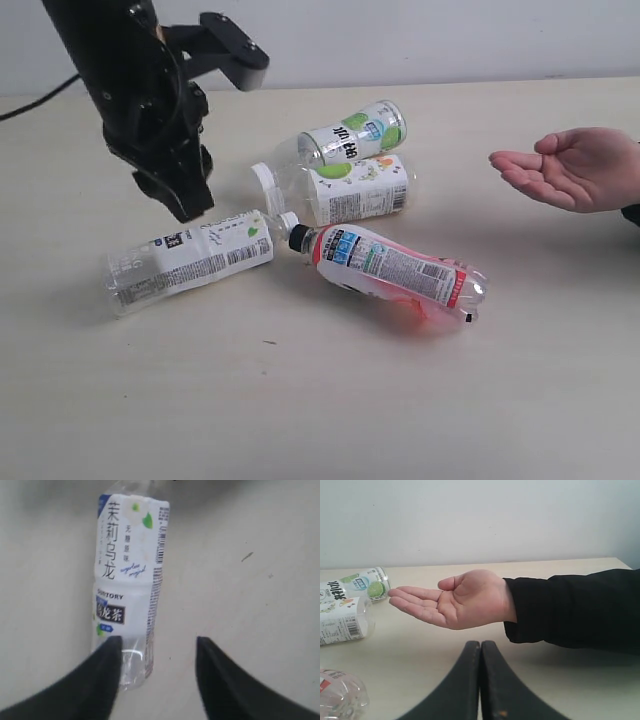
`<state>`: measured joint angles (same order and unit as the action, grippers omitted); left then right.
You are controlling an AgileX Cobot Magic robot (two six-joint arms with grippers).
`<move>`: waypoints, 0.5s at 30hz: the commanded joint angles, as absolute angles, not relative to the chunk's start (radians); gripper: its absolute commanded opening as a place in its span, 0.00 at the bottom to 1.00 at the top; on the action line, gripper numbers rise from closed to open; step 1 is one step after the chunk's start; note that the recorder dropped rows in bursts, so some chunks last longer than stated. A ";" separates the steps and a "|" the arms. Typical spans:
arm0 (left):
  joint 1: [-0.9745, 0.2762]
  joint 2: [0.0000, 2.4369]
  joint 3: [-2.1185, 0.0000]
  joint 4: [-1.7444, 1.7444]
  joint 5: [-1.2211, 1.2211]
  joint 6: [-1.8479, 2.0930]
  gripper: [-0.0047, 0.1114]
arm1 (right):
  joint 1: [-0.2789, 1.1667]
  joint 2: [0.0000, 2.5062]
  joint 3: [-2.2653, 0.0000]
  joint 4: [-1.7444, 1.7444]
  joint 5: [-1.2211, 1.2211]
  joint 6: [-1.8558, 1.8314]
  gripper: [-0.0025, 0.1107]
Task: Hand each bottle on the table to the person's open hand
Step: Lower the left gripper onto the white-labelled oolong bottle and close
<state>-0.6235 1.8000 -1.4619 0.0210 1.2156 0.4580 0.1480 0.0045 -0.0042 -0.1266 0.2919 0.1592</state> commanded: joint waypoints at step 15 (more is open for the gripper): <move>-0.636 1.958 -1.467 0.013 1.058 0.517 0.89 | 0.143 0.000 0.000 -0.133 0.286 0.151 0.02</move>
